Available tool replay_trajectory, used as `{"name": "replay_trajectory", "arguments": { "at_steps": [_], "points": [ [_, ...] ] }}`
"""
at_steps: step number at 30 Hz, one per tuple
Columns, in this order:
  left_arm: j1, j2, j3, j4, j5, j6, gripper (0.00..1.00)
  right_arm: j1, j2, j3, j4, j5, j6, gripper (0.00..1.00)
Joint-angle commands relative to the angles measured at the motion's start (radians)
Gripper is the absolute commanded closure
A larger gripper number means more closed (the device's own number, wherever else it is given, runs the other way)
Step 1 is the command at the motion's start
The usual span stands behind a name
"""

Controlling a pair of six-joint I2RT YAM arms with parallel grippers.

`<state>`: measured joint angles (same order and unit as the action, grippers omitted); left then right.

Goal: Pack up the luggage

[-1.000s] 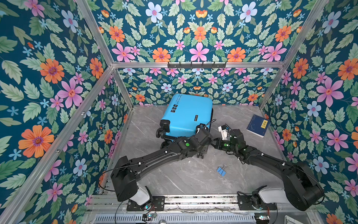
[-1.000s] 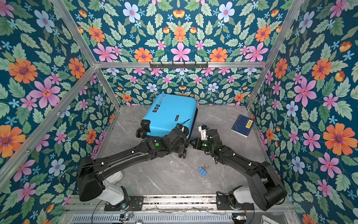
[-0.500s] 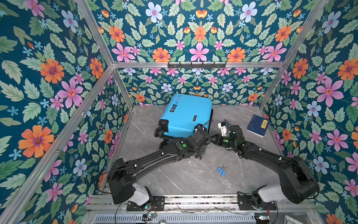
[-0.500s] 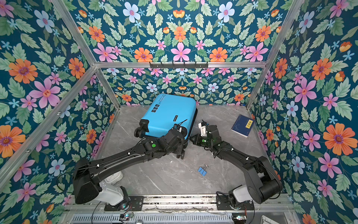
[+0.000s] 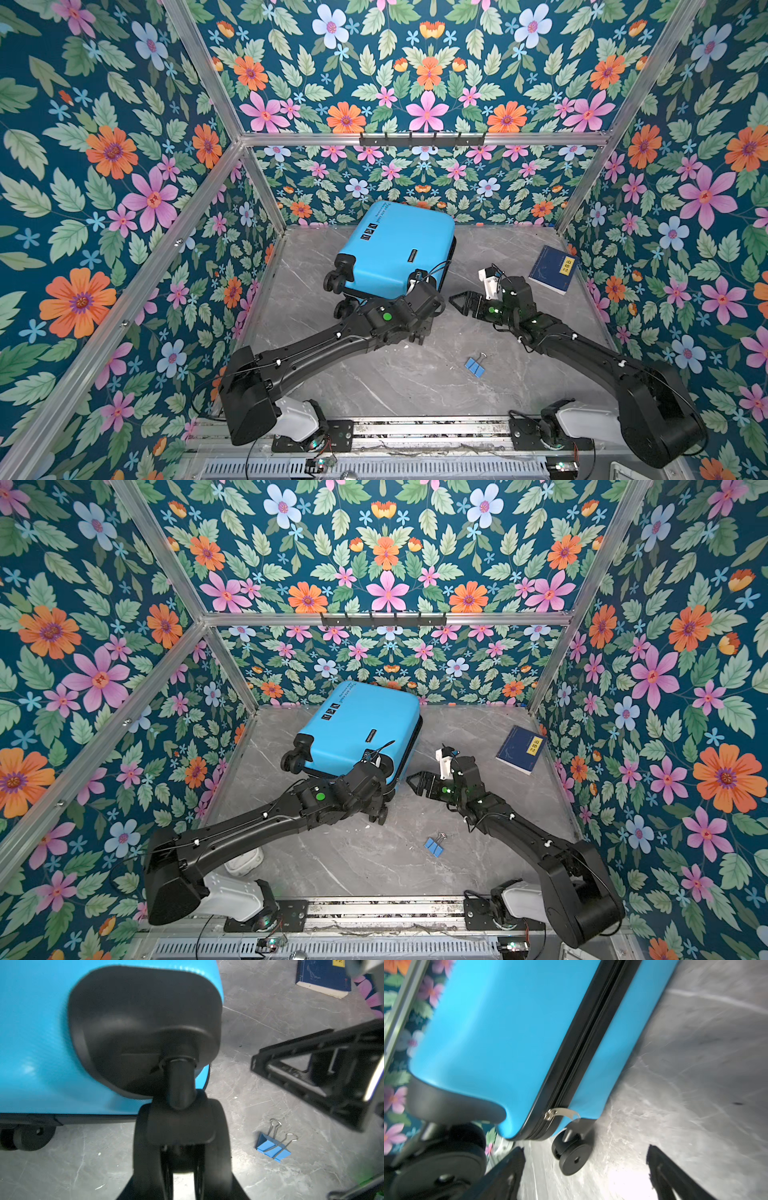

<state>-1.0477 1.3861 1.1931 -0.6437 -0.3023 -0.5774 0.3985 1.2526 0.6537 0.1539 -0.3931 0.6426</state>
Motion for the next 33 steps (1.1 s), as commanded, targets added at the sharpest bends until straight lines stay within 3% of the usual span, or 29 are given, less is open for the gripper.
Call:
{"name": "replay_trajectory", "arguments": {
  "at_steps": [1,6,10,16,21,23,25,27,33],
  "points": [
    [0.000,-0.069,-0.047,0.039,-0.097,-0.059,1.00,0.000,-0.005,0.055,-0.130,0.122,-0.038,0.09],
    [0.001,-0.180,-0.162,0.009,-0.125,-0.125,1.00,-0.004,0.104,0.234,-0.280,0.223,-0.031,0.10],
    [0.001,-0.265,-0.229,-0.031,-0.158,-0.172,1.00,-0.031,0.238,0.401,-0.381,0.271,0.017,0.21],
    [0.002,-0.334,-0.266,-0.063,-0.189,-0.194,1.00,-0.093,0.470,0.597,-0.391,0.142,0.105,0.48],
    [0.002,-0.345,-0.271,-0.071,-0.178,-0.197,1.00,-0.090,0.600,0.719,-0.361,0.020,0.146,0.49],
    [0.003,-0.345,-0.271,-0.071,-0.169,-0.201,0.84,-0.083,0.617,0.727,-0.338,0.002,0.162,0.49],
    [0.003,-0.341,-0.273,-0.076,-0.160,-0.213,0.55,-0.072,0.621,0.726,-0.331,0.000,0.163,0.49],
    [0.003,-0.333,-0.278,-0.084,-0.150,-0.230,0.35,-0.066,0.619,0.719,-0.333,-0.003,0.159,0.48],
    [0.004,-0.309,-0.276,-0.069,-0.135,-0.246,0.14,-0.063,0.575,0.649,-0.309,-0.005,0.154,0.47]
  ]
}}
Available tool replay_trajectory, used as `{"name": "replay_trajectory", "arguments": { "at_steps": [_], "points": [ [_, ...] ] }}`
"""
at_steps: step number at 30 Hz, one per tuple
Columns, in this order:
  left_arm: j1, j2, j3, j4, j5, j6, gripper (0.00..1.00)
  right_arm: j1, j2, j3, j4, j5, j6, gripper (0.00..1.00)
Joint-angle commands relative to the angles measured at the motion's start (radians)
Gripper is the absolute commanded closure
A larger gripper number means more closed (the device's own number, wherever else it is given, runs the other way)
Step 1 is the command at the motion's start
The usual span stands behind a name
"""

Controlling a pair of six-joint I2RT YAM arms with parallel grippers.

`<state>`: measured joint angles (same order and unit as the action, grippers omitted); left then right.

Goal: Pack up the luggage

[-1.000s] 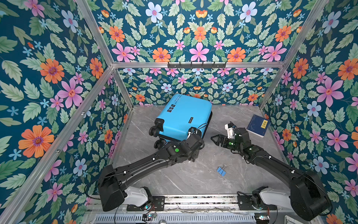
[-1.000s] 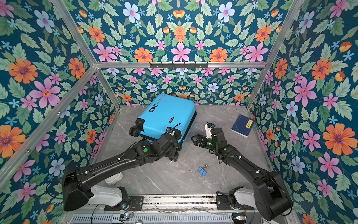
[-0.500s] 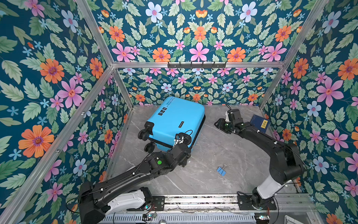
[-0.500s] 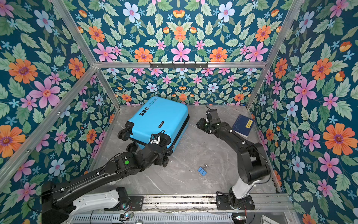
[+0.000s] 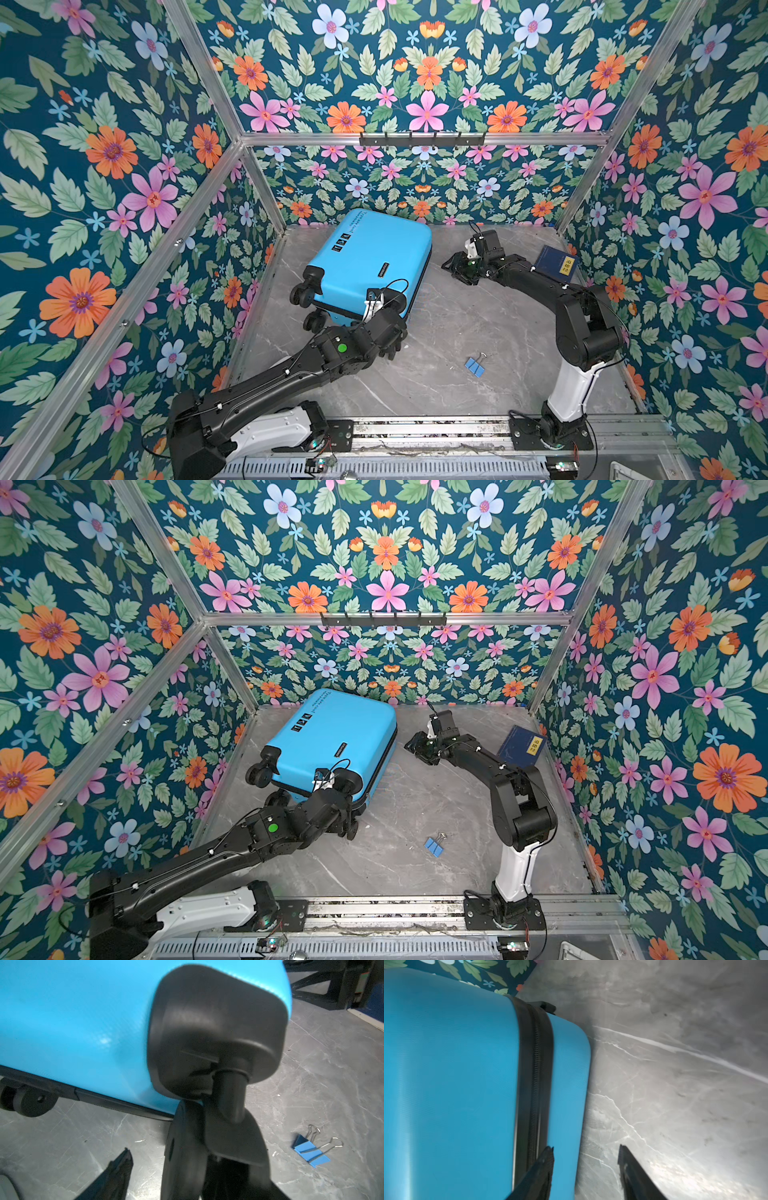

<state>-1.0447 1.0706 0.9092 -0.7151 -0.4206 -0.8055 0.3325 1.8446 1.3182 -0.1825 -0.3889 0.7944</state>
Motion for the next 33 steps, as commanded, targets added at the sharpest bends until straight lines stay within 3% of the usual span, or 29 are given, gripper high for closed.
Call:
{"name": "replay_trajectory", "arguments": {
  "at_steps": [1,14,26,30,33],
  "points": [
    [0.002,0.014,0.013,0.015,-0.012,-0.013,0.12,0.002,-0.025,-0.028,0.032,-0.011,0.002,0.47],
    [0.092,0.128,0.042,0.107,0.081,0.061,0.26,0.002,-0.114,-0.143,0.072,-0.013,0.002,0.47],
    [0.094,0.190,0.057,0.147,0.110,0.085,0.49,0.006,-0.160,-0.202,0.075,-0.007,-0.012,0.49],
    [0.095,0.190,0.059,0.143,0.103,0.090,0.63,0.010,-0.178,-0.216,0.054,0.019,-0.039,0.50],
    [0.095,0.176,0.053,0.144,0.091,0.094,0.82,0.014,-0.234,-0.229,0.040,0.034,-0.064,0.49]
  ]
}}
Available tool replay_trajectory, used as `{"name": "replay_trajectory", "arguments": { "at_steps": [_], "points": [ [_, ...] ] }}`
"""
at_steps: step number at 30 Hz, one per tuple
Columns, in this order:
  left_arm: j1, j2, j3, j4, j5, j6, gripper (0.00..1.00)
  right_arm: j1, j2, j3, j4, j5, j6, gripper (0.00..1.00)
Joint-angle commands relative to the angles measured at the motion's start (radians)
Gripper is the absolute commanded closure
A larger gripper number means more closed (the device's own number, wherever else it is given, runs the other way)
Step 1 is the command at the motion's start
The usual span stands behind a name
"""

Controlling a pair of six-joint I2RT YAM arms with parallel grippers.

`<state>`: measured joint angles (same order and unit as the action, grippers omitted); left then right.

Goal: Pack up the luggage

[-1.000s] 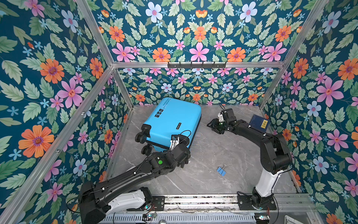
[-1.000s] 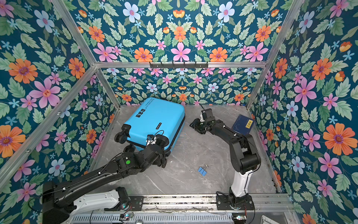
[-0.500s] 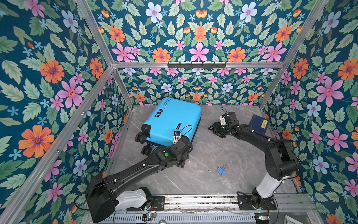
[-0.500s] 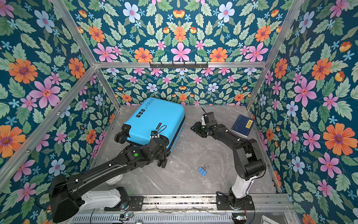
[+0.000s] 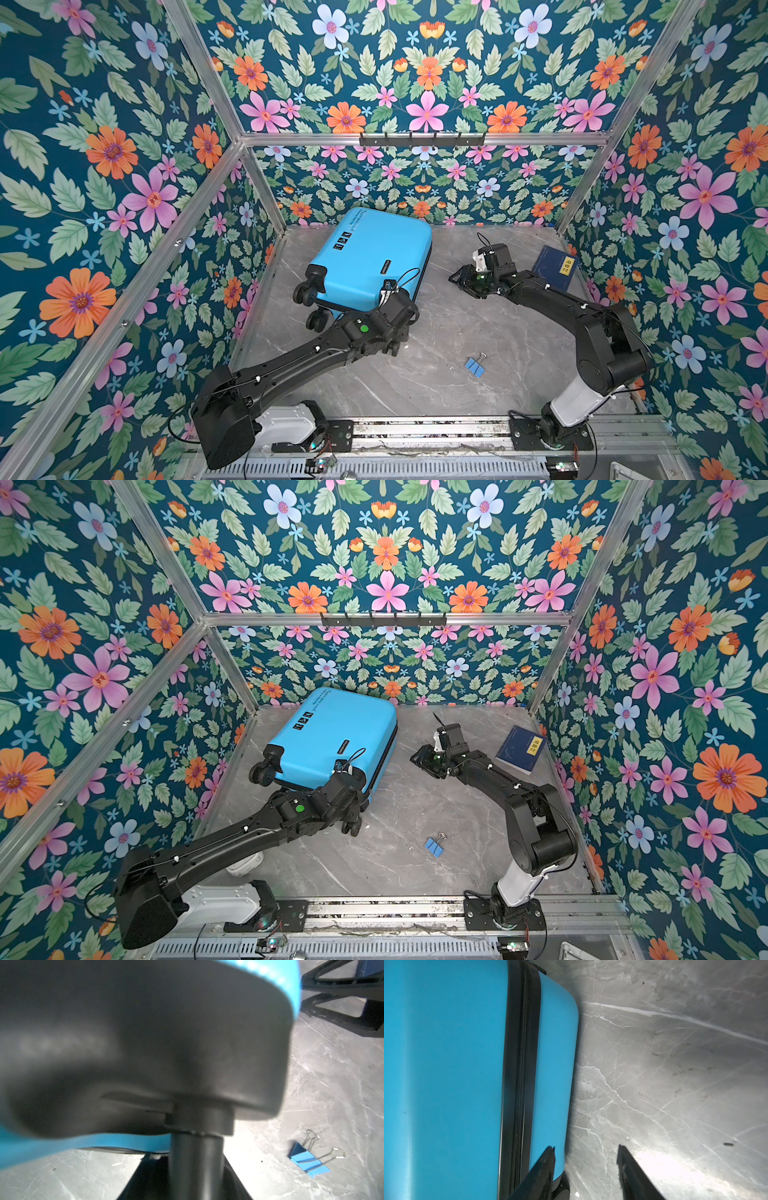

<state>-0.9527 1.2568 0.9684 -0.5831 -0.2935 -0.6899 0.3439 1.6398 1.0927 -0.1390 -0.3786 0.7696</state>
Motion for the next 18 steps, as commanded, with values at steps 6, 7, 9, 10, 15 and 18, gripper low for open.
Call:
{"name": "replay_trajectory", "arguments": {
  "at_steps": [6,7,9,10,15,18],
  "points": [
    [0.003,-0.031,-0.020,0.032,-0.035,0.011,1.00,0.058,-0.113,-0.039,-0.015,0.073,-0.151,0.37],
    [0.003,-0.030,-0.020,0.032,-0.035,0.018,1.00,0.078,-0.130,-0.048,-0.009,0.080,-0.177,0.37],
    [0.003,-0.030,-0.020,0.031,-0.034,0.030,1.00,0.114,-0.156,-0.071,0.004,0.089,-0.225,0.37],
    [0.003,-0.031,-0.018,0.029,-0.035,0.034,1.00,0.136,-0.168,-0.082,0.011,0.092,-0.248,0.37],
    [0.004,-0.051,-0.017,0.035,-0.034,0.049,1.00,0.251,-0.229,-0.178,0.130,0.105,-0.360,0.39],
    [0.003,-0.063,-0.017,0.037,-0.037,0.052,1.00,0.344,-0.261,-0.261,0.250,0.157,-0.461,0.40]
  ]
}}
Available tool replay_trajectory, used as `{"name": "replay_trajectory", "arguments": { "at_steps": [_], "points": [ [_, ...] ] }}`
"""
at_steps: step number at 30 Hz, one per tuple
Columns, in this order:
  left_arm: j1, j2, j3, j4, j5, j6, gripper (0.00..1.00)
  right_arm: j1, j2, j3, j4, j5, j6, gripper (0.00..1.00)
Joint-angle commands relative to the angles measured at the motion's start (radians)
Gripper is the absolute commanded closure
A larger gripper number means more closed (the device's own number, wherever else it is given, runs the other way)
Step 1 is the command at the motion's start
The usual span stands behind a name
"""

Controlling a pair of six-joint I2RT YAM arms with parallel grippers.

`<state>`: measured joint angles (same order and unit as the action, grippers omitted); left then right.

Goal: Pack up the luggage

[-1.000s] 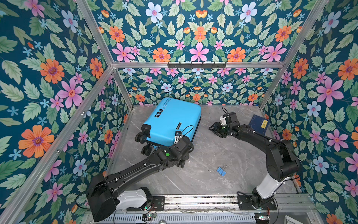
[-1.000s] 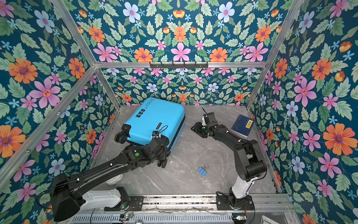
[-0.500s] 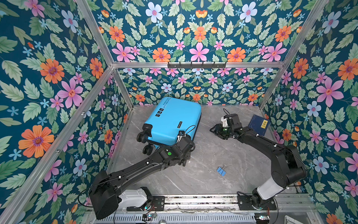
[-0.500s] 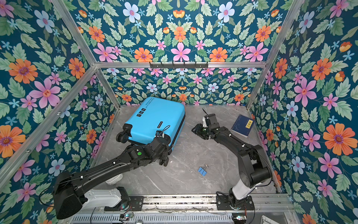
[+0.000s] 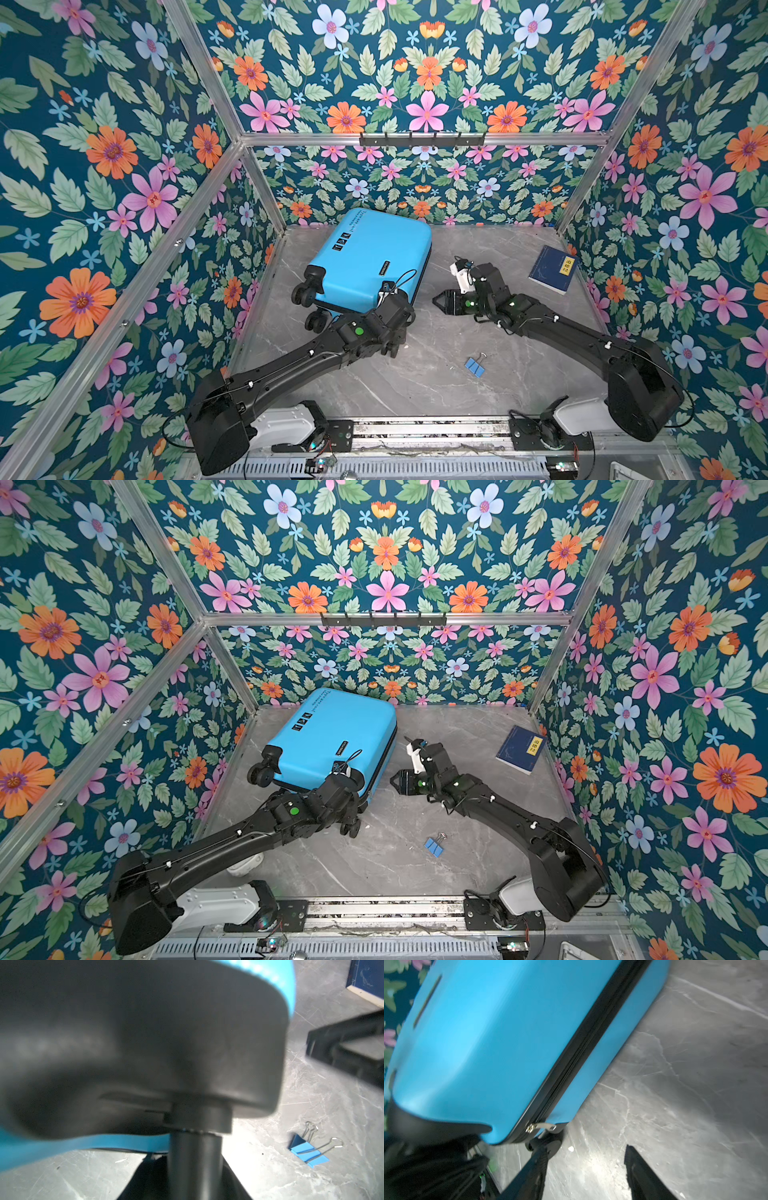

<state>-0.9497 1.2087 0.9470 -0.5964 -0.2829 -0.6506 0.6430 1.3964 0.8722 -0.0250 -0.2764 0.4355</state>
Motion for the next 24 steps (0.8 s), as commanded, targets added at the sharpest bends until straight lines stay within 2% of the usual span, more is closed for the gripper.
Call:
{"name": "replay_trajectory", "arguments": {
  "at_steps": [1,8,10,13,14,19,24],
  "points": [
    [0.000,-0.018,0.004,0.052,-0.047,0.014,1.00,0.059,-0.021,-0.073,0.187,0.054,-0.153,0.40],
    [0.000,-0.035,0.019,0.046,-0.044,0.019,1.00,0.066,0.023,-0.209,0.475,-0.102,-0.221,0.42],
    [0.000,-0.043,0.025,0.043,-0.045,0.019,1.00,0.068,0.052,-0.200,0.491,-0.118,-0.237,0.44],
    [0.000,-0.050,0.034,0.041,-0.043,0.020,1.00,0.066,0.106,-0.155,0.482,-0.158,-0.261,0.60],
    [0.000,-0.052,0.036,0.042,-0.040,0.022,1.00,0.066,0.120,-0.144,0.483,-0.165,-0.264,0.62],
    [0.000,-0.044,0.044,0.037,-0.032,0.027,1.00,0.067,0.174,-0.110,0.527,-0.208,-0.277,0.64],
    [0.000,-0.045,0.045,0.037,-0.028,0.026,1.00,0.067,0.207,-0.084,0.532,-0.240,-0.290,0.70]
  ]
}}
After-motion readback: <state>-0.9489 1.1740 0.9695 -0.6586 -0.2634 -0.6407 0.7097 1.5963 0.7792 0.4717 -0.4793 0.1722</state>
